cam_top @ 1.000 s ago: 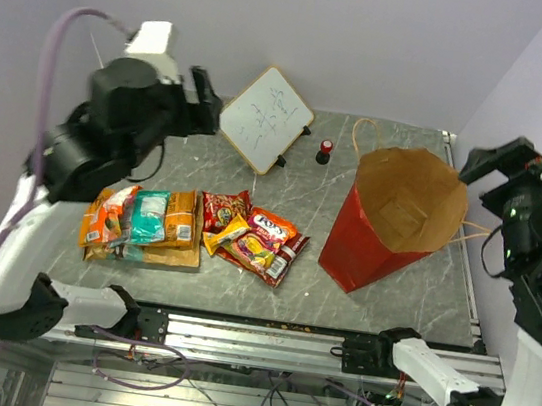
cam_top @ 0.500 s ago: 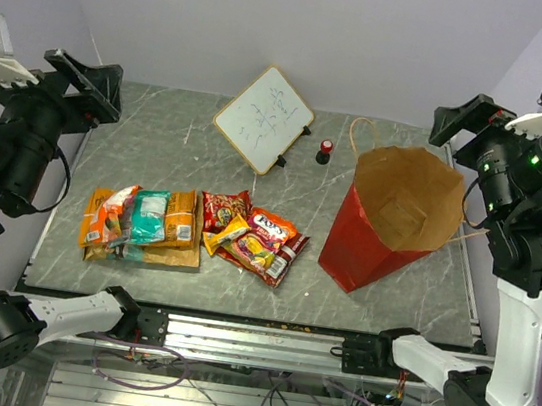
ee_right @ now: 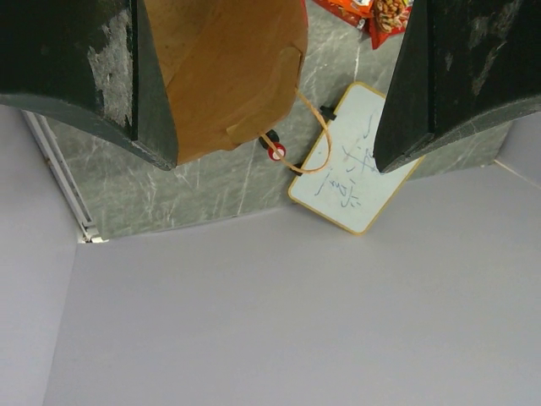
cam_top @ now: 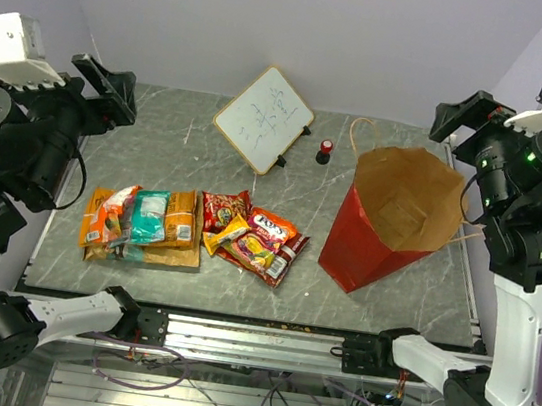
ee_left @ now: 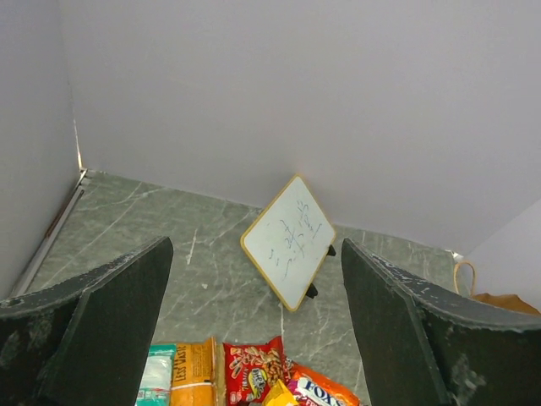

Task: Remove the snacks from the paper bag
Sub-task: Reset both arms

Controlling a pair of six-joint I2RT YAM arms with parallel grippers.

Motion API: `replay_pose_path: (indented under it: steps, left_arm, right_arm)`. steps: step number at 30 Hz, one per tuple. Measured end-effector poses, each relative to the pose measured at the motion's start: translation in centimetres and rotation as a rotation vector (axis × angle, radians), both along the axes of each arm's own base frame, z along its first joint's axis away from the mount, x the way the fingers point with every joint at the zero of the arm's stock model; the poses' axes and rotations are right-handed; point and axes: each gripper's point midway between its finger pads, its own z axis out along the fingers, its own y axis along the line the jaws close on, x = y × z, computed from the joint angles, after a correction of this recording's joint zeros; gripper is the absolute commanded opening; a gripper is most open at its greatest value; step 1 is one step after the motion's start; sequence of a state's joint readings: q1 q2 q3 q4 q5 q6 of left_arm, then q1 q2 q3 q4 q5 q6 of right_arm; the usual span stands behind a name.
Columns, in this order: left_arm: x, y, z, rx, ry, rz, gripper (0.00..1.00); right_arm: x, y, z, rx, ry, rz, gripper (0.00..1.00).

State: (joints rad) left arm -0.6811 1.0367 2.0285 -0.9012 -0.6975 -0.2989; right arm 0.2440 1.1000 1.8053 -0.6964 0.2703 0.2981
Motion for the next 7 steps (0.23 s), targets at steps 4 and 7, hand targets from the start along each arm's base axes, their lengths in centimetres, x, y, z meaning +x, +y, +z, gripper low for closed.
replay_pose_path:
  steps: [4, 7]
  left_arm:
    - [0.52, -0.24, -0.1, 0.002, 0.003, 0.01, 0.92]
    - [0.83, -0.45, -0.29, 0.005, 0.007, 0.012, 0.92]
  right_arm:
    - [0.28, -0.1, -0.2, 0.0, 0.007, -0.01, 1.0]
    - [0.4, 0.0, -0.37, 0.002, 0.008, -0.006, 1.0]
